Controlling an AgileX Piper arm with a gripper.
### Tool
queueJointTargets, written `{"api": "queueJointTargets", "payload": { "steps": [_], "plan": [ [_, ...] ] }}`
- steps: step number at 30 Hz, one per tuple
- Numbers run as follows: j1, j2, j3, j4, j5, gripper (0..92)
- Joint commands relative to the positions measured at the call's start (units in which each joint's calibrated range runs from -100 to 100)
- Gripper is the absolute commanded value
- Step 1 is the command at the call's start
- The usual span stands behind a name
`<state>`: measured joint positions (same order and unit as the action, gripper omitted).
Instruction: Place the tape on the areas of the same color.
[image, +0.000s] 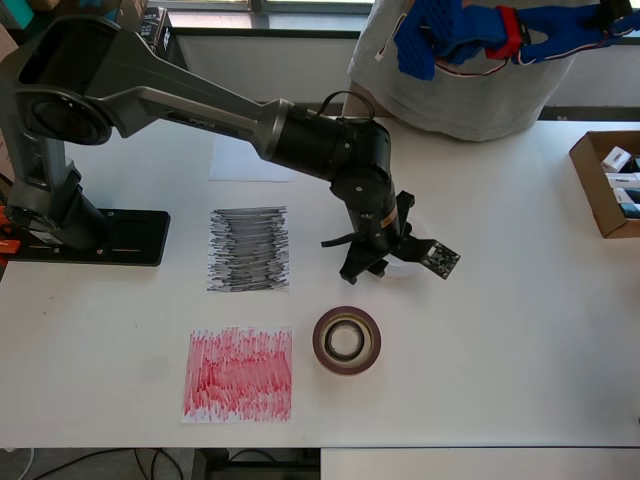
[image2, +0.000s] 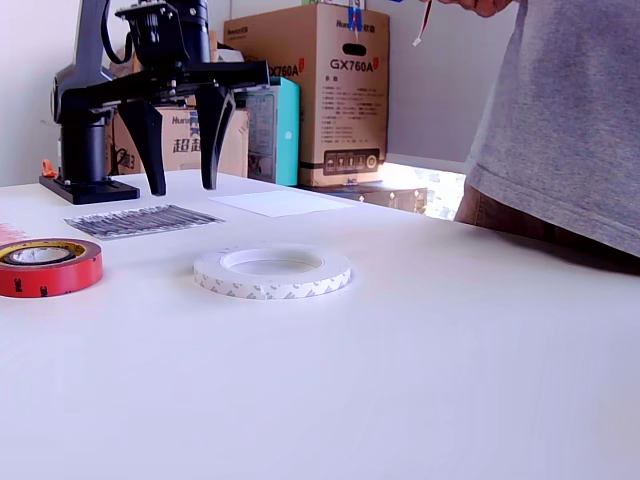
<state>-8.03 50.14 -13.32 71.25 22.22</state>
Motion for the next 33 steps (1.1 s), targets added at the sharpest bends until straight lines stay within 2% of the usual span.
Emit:
{"api": "queueJointTargets", "payload": {
  "steps": [1,25,33],
  "plan": [
    [0.39,1.21,0.55,0.07,0.14,49.4],
    [1.81,6.36,-2.26,-0.86,0.96,49.6],
    [1.89,7.2,-2.26,-0.86,1.12,57.2]
  ]
}}
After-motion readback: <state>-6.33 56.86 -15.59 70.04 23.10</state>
